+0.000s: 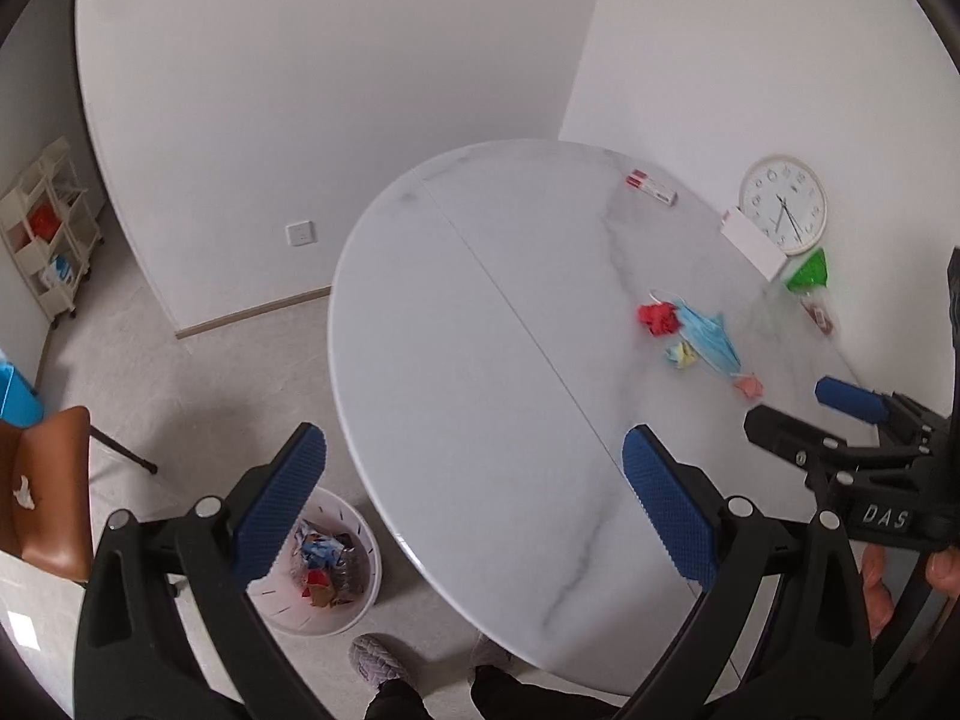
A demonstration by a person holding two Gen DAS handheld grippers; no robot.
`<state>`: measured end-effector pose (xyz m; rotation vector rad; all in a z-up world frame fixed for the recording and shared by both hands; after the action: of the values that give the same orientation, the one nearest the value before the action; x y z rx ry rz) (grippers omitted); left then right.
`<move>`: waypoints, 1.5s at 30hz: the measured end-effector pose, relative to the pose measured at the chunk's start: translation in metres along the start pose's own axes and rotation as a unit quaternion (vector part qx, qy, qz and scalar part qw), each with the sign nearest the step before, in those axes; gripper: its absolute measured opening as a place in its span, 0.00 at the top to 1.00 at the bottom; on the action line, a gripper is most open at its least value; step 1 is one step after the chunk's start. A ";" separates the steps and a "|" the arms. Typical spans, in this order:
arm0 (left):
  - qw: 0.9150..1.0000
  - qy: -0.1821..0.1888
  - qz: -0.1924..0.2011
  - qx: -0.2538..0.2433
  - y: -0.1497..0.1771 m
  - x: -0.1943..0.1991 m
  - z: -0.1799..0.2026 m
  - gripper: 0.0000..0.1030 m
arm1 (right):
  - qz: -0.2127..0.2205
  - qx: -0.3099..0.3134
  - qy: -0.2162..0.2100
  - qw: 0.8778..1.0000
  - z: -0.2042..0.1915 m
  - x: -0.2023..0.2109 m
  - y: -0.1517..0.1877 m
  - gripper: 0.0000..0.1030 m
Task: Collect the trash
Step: 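Move both open tools back over the table, then grasp the red tissue with the left tool while the right tool grasps the blue face mask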
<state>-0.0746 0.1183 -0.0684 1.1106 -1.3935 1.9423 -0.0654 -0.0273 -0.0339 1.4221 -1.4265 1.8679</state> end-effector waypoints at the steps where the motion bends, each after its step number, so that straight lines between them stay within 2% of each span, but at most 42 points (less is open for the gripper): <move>1: 1.000 -0.001 -0.002 -0.003 -0.001 -0.003 0.007 0.08 | 0.000 -0.002 0.001 1.000 0.006 0.000 0.000 0.03; 9: 1.000 -0.013 -0.015 -0.020 -0.006 -0.014 0.028 0.08 | 0.002 -0.016 -0.005 1.000 0.041 -0.008 -0.004 0.03; 13: 0.998 -0.023 -0.030 -0.040 -0.008 -0.027 0.042 0.08 | 0.018 -0.040 -0.007 0.999 0.068 -0.015 0.001 0.03; 20: 0.994 0.011 -0.052 -0.098 -0.026 -0.067 0.094 0.08 | -0.009 -0.098 0.014 0.995 0.141 -0.041 0.021 0.03; 23: 0.990 0.026 -0.067 -0.120 -0.040 -0.098 0.125 0.08 | -0.019 -0.118 0.022 0.993 0.170 -0.051 0.026 0.03; 27: 0.985 0.027 -0.090 -0.142 -0.065 -0.154 0.168 0.08 | -0.022 -0.139 0.018 0.990 0.207 -0.068 0.028 0.03; 36: 0.980 0.027 -0.135 -0.145 -0.124 -0.283 0.244 0.09 | -0.043 -0.152 0.011 0.987 0.268 -0.116 0.014 0.03; 39: 0.977 0.022 -0.157 -0.146 -0.134 -0.323 0.259 0.16 | -0.049 -0.148 0.013 0.988 0.284 -0.131 0.006 0.03; 41: 0.974 0.023 -0.167 -0.150 -0.139 -0.345 0.267 0.26 | -0.051 -0.148 0.011 0.988 0.293 -0.139 0.002 0.03; 45: 0.971 0.016 -0.168 -0.167 -0.141 -0.369 0.275 0.36 | -0.052 -0.148 0.006 0.988 0.309 -0.155 -0.008 0.03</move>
<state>0.3242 -0.0667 -0.2639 1.0660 -1.3507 1.4203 0.1520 -0.2557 -0.1763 1.3089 -1.5182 1.5238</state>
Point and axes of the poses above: each gripper's, at about its wrist camera, not at the fingertips, and x roughly against the way its jaws point, z to its right, y to its underside, the point moved 2 cm from there along -x, roughly the way its jaws point, and after that the axes turned 7 degrees about -z, right-handed, at the moved point
